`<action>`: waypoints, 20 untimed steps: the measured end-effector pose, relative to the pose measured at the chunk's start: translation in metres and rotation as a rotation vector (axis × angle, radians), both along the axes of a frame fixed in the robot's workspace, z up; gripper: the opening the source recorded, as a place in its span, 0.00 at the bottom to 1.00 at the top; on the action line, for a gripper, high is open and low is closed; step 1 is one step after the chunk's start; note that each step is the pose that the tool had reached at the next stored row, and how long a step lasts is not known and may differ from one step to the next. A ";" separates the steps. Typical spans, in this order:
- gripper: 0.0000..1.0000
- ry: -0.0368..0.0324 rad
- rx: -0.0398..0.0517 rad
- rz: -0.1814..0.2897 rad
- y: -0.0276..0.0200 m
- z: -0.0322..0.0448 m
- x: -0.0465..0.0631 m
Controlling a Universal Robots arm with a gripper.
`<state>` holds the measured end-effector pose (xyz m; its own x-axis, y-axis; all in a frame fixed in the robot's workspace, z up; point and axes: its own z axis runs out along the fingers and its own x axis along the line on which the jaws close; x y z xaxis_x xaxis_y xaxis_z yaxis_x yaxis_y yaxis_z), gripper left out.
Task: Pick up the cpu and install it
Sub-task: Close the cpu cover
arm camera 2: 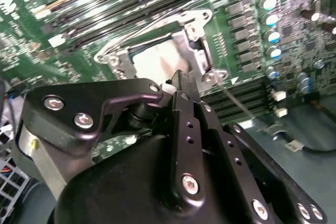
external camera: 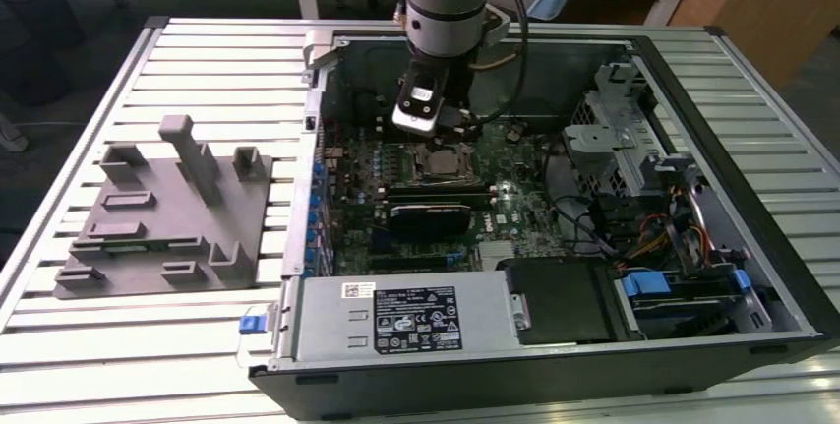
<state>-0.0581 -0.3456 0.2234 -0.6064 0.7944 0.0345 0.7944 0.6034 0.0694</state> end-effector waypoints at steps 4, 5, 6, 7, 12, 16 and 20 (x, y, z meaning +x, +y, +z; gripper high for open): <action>0.11 0.0001 0.0000 0.000 0.0000 -0.0044 -0.004; 0.11 0.0004 0.0001 0.000 0.0000 -0.0055 -0.005; 0.11 0.0008 0.0000 0.000 -0.0001 -0.0064 -0.005; 0.11 0.0014 0.0000 0.000 -0.0002 -0.0074 -0.005; 0.11 0.0079 0.0000 0.000 -0.0010 -0.0125 -0.005; 0.11 0.0108 0.0000 0.000 -0.0012 -0.0164 -0.005; 0.11 0.0110 0.0001 0.000 -0.0012 -0.0206 -0.005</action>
